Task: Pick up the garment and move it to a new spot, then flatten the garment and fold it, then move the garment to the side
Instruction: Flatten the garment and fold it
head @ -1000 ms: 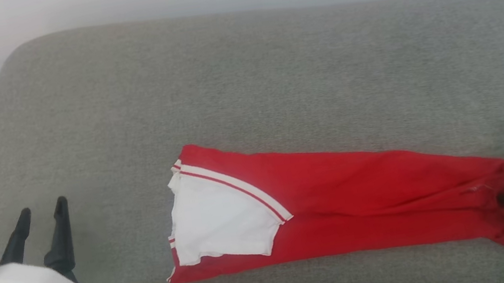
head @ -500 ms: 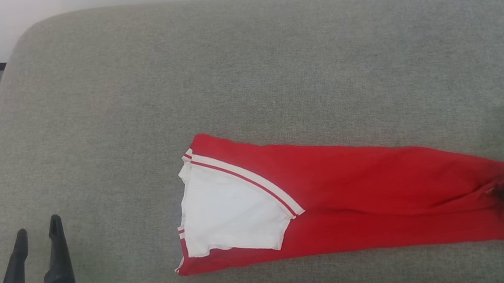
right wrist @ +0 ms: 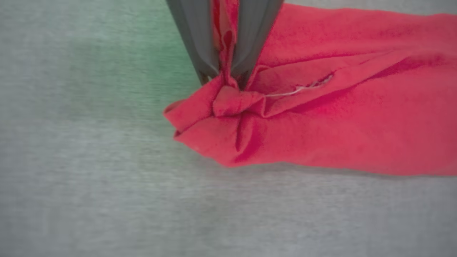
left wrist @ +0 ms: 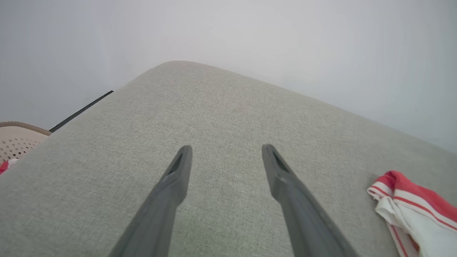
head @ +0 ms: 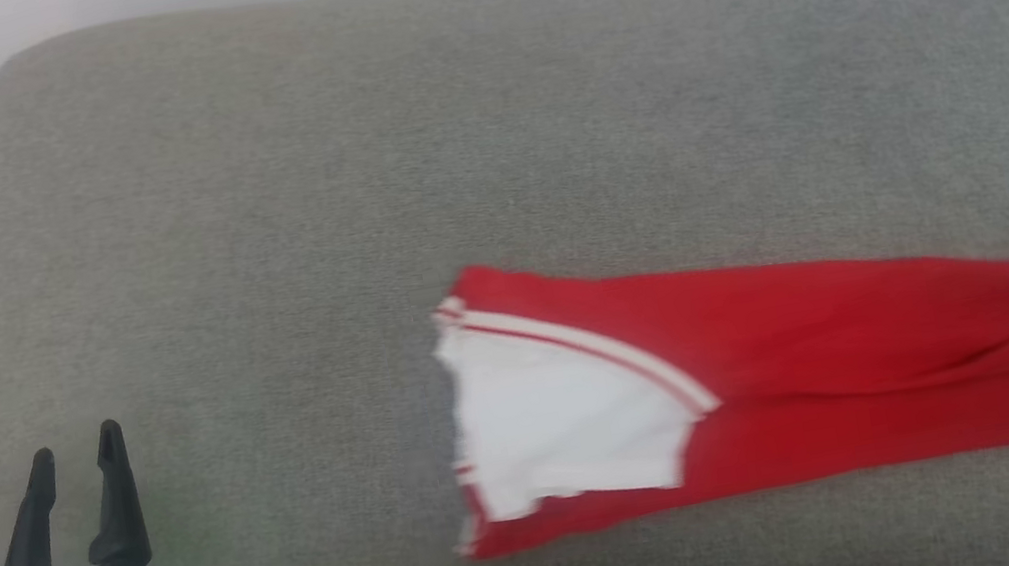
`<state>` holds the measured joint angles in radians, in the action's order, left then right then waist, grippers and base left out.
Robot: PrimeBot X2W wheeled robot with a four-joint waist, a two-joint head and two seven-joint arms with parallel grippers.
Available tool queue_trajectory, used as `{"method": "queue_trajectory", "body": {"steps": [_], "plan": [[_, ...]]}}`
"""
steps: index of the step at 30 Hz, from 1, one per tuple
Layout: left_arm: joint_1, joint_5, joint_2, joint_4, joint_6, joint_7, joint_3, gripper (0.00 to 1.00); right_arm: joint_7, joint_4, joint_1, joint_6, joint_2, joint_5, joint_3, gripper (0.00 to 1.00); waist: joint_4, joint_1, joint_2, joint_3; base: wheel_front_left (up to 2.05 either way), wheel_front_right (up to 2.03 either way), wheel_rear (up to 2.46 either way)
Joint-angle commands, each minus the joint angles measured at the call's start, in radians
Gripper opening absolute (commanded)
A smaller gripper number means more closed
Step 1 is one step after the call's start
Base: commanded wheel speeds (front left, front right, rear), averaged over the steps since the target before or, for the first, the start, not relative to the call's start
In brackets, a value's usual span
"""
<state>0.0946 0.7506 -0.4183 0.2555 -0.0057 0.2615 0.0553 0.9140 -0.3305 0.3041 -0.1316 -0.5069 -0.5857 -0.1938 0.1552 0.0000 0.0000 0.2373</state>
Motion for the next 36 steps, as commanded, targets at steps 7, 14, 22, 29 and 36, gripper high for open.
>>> {"method": "queue_trajectory", "body": {"steps": [7,14,22,29,36], "plan": [[0.042,-0.022,0.013,0.013,-0.022,0.004,-0.011,1.00,-0.034,-0.095,0.056,0.001,-0.065,0.058,-0.085,0.00,-0.031,0.0000,0.0000,0.019,0.00,0.00,0.00],[0.058,-0.033,0.017,0.026,-0.031,0.004,-0.016,1.00,-0.054,-0.154,0.093,0.001,-0.073,0.074,-0.068,0.00,-0.049,0.0000,0.0000,0.022,0.00,0.00,0.00],[0.047,-0.034,0.026,0.030,-0.033,0.004,-0.022,1.00,0.011,0.021,0.052,0.001,-0.015,-0.034,0.002,0.00,-0.061,0.0000,0.0000,0.004,0.00,0.00,0.00],[0.037,-0.027,0.030,0.031,-0.040,0.004,-0.020,1.00,0.079,0.269,-0.007,0.001,0.071,-0.103,0.122,0.00,-0.047,0.0000,0.0000,-0.024,0.00,0.00,0.00],[0.049,-0.026,0.039,0.036,-0.044,-0.003,0.000,1.00,0.088,0.358,0.006,0.001,0.154,-0.112,0.274,0.00,0.001,0.0000,0.0000,-0.047,0.00,0.00,0.00]]}}
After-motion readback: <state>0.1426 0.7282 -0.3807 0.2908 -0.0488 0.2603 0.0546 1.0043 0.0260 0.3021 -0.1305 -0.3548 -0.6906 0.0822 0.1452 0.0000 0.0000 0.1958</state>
